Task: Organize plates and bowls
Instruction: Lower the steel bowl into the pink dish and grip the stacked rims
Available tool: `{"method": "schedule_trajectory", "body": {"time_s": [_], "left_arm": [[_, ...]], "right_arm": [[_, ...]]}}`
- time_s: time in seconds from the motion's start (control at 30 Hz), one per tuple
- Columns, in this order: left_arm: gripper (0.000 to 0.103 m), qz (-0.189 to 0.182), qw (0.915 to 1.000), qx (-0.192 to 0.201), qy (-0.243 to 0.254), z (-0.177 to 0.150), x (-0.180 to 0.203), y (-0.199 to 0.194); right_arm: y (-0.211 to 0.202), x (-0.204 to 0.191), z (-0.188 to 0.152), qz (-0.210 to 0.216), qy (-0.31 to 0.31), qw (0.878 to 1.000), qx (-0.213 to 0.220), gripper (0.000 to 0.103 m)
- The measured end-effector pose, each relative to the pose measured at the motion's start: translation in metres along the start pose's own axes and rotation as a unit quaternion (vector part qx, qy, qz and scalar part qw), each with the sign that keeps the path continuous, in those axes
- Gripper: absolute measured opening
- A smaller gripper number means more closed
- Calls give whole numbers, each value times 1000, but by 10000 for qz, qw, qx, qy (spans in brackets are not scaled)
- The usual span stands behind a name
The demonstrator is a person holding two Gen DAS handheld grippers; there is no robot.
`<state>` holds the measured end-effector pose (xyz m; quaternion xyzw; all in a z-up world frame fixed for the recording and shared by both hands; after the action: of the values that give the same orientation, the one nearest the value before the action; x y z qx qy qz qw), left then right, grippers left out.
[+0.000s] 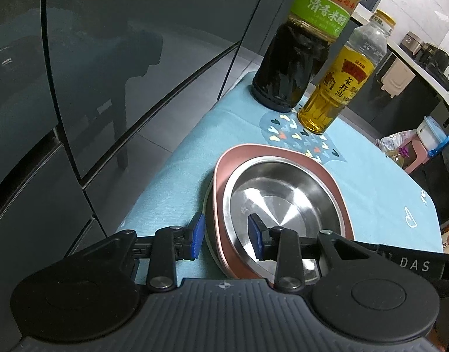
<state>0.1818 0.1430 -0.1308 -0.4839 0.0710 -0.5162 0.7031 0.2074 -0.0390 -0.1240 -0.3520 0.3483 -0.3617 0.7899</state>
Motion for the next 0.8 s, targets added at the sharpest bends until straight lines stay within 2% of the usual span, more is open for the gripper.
{"method": "schedule_trajectory", "body": {"time_s": [0.13,0.3,0.5,0.7,0.8], "left_arm": [[31,14,10000,27,-37,1,-1,3],[31,31,9998,-175,-107,-1,-5,12],[31,-1,9999,-88,-91,1,-5,14],[31,24,10000,-8,79,-2,-1,14],[31,36,10000,-42,13,-2,-1,12]], "right_arm": [[6,0,1,9,-17,10000,-79,30],[12,-2,2,48,-29,9998,-172,30],[15,-2,4,48,-43,9999,-145,30],[17,-12,4,-59,-490,9987,-160,27],[17,-18,1,-272,-768,9966,-143,27]]}}
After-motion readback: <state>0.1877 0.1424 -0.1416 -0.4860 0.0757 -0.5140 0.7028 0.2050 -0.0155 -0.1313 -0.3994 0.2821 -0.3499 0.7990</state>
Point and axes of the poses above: each gripper's, at about its wrist camera, not at the fingertips, and y roughly the way its jaws point, x to its right, z to its top, the point moved 7 cm from there along y, roughly the way its jaws point, and after that the axes turned 10 degrees about -y, right-handed, at the moved point
